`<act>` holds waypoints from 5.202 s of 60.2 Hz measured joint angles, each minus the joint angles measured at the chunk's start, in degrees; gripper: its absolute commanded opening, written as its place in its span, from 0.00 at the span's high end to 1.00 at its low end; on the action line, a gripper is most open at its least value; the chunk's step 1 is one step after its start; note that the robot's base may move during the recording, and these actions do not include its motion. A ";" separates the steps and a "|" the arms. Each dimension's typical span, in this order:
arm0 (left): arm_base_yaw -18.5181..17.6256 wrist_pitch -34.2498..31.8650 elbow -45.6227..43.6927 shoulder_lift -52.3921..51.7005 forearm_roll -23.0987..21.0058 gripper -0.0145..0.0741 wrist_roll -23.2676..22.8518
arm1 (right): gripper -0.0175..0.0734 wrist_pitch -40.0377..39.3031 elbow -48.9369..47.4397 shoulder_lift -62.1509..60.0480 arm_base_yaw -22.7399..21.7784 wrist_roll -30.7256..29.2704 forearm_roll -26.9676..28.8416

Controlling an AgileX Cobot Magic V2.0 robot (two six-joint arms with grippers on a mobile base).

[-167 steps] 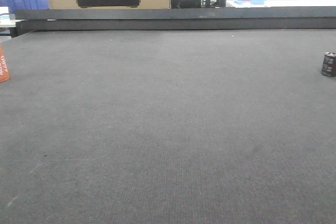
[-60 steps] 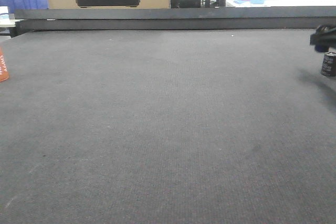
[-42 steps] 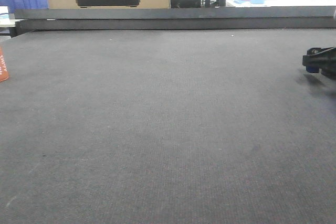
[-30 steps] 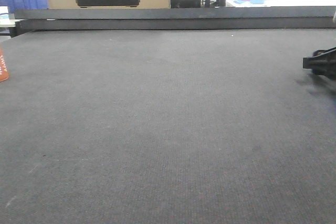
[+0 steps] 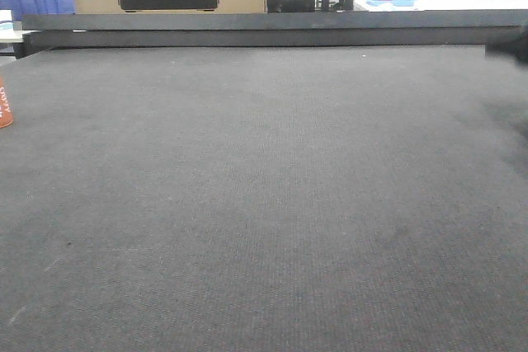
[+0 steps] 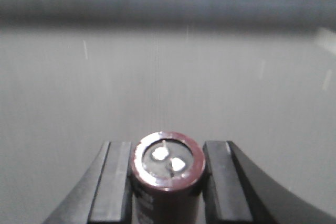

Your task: Place cylindrical capacitor in blue bin on shelf

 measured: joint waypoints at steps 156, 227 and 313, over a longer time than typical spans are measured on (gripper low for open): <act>1.76 -21.45 -23.11 61.05 -2.57 0.96 0.00 | 0.93 54.96 -7.56 -35.55 2.83 0.00 0.00; -2.22 11.12 -10.18 16.00 -3.89 0.96 4.48 | 0.93 73.80 7.94 -79.66 7.34 -1.55 0.65; -2.22 9.06 -10.10 15.43 -4.12 0.96 4.48 | 0.93 73.80 7.97 -81.18 7.34 -1.68 0.65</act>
